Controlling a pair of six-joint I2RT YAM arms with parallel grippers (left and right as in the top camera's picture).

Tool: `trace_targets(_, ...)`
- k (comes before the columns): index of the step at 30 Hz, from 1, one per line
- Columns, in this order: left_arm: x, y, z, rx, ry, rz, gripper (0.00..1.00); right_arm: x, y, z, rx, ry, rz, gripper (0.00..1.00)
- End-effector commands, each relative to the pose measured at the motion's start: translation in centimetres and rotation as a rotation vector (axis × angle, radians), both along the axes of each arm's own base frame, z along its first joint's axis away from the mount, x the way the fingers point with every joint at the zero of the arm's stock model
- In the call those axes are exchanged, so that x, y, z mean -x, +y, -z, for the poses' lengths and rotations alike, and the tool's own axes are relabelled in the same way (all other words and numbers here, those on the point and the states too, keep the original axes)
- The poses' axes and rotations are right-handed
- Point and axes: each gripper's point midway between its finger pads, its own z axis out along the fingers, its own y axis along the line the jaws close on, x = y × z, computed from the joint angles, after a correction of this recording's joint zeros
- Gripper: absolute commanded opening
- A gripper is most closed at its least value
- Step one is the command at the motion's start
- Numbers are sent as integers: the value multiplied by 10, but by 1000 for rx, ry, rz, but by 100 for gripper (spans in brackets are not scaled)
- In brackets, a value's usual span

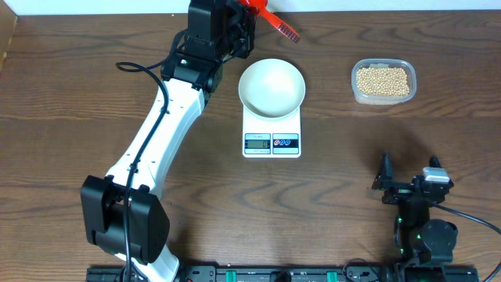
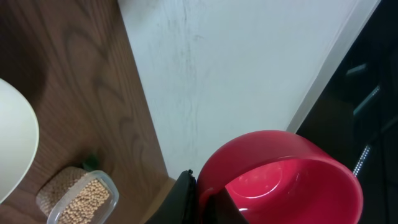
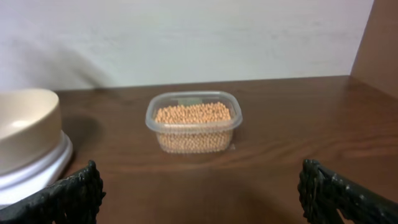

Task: Scoop item into bowl and weigh 50g on scale
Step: 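Carry the red scoop with the left gripper above the bowl, then move the right gripper toward the scoop handle held by the left gripper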

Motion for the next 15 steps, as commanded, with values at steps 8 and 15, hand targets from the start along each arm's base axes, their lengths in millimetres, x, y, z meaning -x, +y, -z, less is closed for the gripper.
trace_targets(8, -1, 3, -22, 20, -46, -15, 7, -3, 9, -40, -146, -156, -56, 99)
trace_targets(15, -5, -2, -42, 53, -127, 4, 7, -18, 12, -94, -171, -174, -82, 99)
